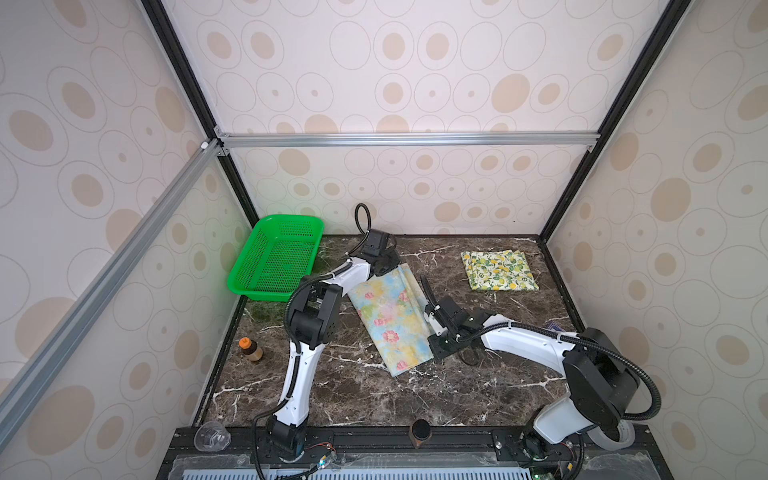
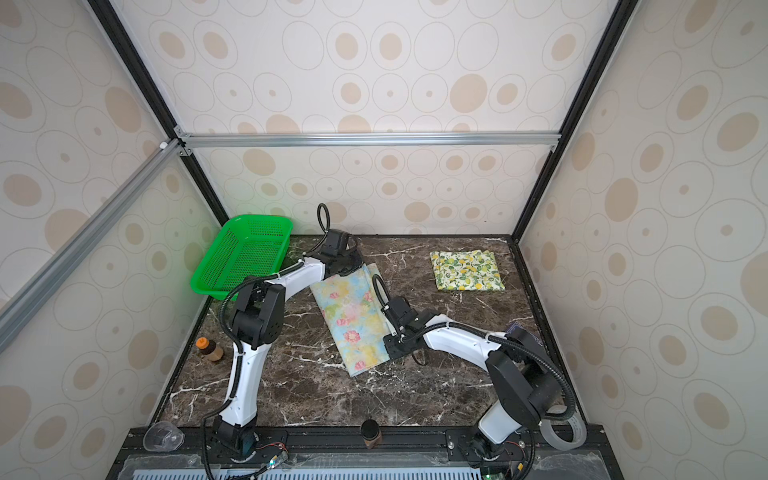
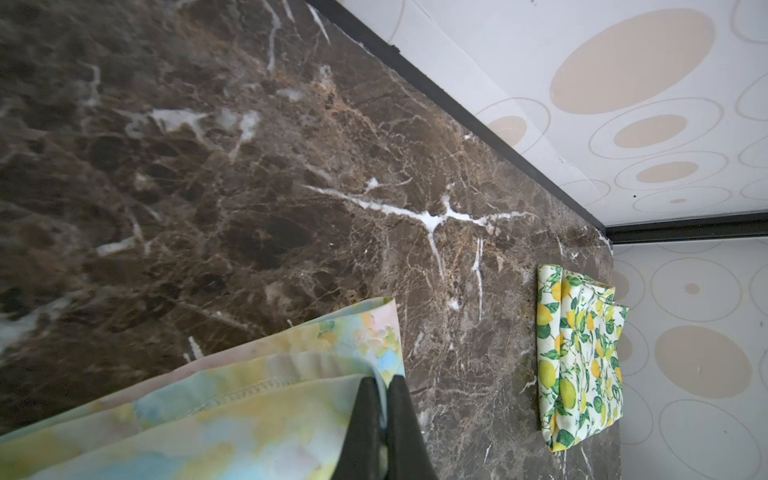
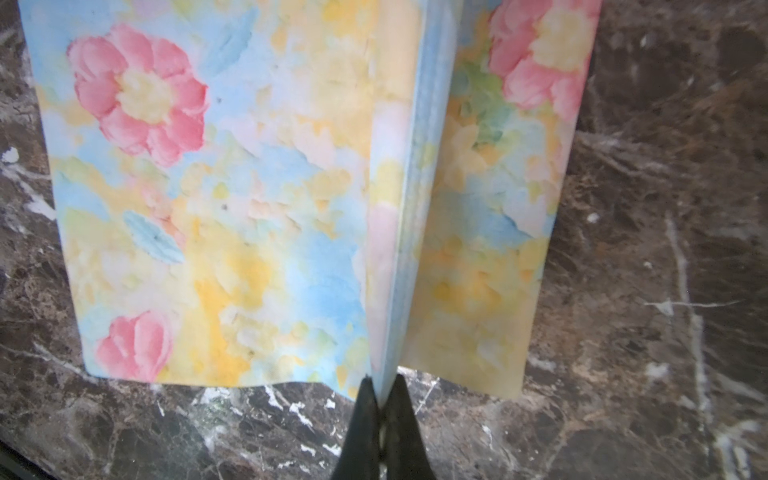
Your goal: Fold and stack the skirts
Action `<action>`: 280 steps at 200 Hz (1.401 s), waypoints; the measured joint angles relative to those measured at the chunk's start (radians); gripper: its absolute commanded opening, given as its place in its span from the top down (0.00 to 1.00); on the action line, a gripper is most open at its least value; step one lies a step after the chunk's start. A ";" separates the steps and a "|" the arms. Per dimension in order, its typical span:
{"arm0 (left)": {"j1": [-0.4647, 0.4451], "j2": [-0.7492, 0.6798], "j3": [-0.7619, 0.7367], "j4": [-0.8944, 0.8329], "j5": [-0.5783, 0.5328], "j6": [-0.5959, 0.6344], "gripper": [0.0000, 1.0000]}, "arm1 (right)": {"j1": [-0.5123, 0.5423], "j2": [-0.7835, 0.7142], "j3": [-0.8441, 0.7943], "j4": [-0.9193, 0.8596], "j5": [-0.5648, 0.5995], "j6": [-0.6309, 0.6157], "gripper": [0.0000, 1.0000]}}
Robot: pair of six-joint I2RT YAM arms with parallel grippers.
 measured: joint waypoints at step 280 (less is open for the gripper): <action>-0.003 -0.016 -0.046 0.155 0.114 0.047 0.74 | -0.070 -0.064 -0.010 -0.017 0.002 0.050 0.60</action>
